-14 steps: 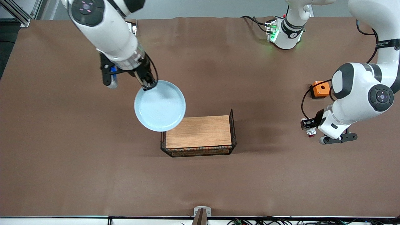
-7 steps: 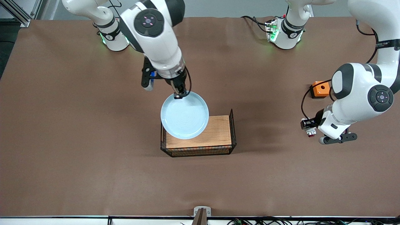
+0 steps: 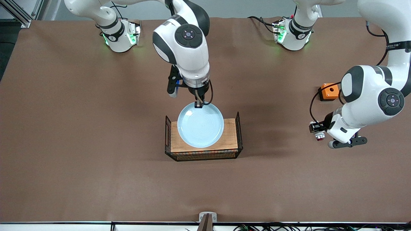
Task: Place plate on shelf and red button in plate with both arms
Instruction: 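Carry the plate with the right gripper over the wire basket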
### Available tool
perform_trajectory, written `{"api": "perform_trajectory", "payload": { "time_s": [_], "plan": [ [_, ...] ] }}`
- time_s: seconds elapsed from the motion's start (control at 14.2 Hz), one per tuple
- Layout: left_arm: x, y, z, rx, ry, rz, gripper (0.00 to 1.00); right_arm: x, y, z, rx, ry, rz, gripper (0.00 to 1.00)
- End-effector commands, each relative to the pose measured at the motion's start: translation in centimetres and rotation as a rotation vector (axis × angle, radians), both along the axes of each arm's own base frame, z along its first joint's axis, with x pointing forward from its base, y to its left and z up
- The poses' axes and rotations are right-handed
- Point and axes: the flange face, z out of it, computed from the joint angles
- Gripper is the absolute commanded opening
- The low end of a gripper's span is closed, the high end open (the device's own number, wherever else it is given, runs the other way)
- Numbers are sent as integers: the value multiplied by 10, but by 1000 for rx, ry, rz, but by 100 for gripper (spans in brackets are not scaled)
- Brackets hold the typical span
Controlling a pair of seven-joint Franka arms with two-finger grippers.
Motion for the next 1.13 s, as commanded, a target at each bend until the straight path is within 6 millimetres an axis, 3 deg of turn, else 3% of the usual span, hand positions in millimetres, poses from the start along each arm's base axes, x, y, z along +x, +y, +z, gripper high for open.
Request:
{"api": "perform_trajectory", "payload": {
  "time_s": [0.0,0.42,0.78,0.85,0.92,1.06],
  "plan": [
    [1,1,2,17,8,3,30,3,12,-14,-31,-37,-18,0],
    [2,1,-1,15,7,4,30,7,18,-43,-57,-50,-17,0],
    [2,4,-2,17,5,8,30,5,21,-52,-78,-57,-8,3],
    [2,5,-2,15,5,10,30,6,20,-54,-91,-73,-1,14],
    [2,5,-2,15,5,9,29,6,21,-59,-101,-74,5,33],
    [3,5,-3,15,6,6,29,2,26,-68,-114,-71,16,99]
  ]
}}
